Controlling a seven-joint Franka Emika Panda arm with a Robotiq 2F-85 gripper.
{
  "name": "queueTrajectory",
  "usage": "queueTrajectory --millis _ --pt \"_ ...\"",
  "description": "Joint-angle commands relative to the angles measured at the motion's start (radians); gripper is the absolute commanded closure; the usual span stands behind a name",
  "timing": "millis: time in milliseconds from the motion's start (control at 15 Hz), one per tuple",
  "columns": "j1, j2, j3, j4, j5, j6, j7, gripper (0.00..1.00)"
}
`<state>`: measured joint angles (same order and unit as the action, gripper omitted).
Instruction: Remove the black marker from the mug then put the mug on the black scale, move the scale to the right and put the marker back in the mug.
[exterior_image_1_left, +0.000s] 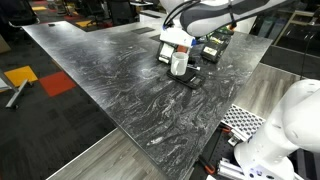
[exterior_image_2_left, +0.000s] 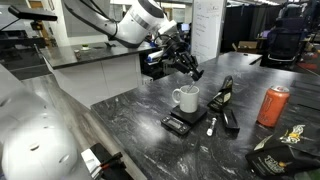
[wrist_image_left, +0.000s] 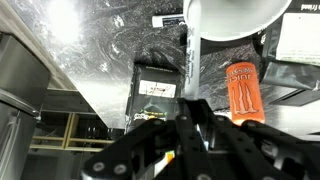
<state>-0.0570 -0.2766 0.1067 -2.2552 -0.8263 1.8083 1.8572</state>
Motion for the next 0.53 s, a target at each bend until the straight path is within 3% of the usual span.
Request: queueTrajectory --millis 0,133,200,333,467 --pt "0.011 0.082 -0.014 0.027 -0.049 -0.005 0.031 0.97" --pt "0.02 0.112 -0.017 0.038 -0.06 -0.004 0.034 0.97" --pt "0.025 0.123 -0.017 0.043 -0.059 -0.005 0.033 0.63" --pt "0.039 0.132 -0.013 0.051 -0.06 0.003 0.03 0.58" --pt "0.059 0.123 -0.006 0.056 -0.052 0.017 0.023 0.42"
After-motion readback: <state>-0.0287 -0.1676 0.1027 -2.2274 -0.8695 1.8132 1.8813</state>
